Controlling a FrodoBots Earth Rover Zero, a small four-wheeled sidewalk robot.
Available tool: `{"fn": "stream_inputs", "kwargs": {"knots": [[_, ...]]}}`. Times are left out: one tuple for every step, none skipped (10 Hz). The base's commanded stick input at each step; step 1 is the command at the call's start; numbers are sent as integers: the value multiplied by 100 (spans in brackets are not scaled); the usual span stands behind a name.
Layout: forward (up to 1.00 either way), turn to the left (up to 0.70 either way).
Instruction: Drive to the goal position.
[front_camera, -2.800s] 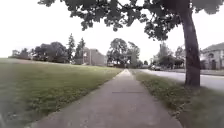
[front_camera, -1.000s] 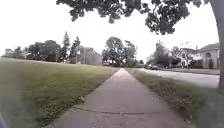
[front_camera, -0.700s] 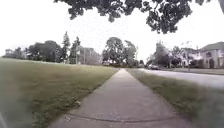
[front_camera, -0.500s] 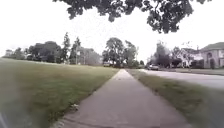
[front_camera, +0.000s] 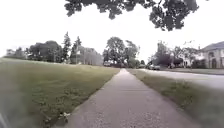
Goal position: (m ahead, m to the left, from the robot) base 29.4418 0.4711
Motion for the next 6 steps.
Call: {"fn": "stream_inputs", "kwargs": {"knots": [[70, 0], [70, 0], [70, 0], [70, 0], [70, 0], [70, -1]]}}
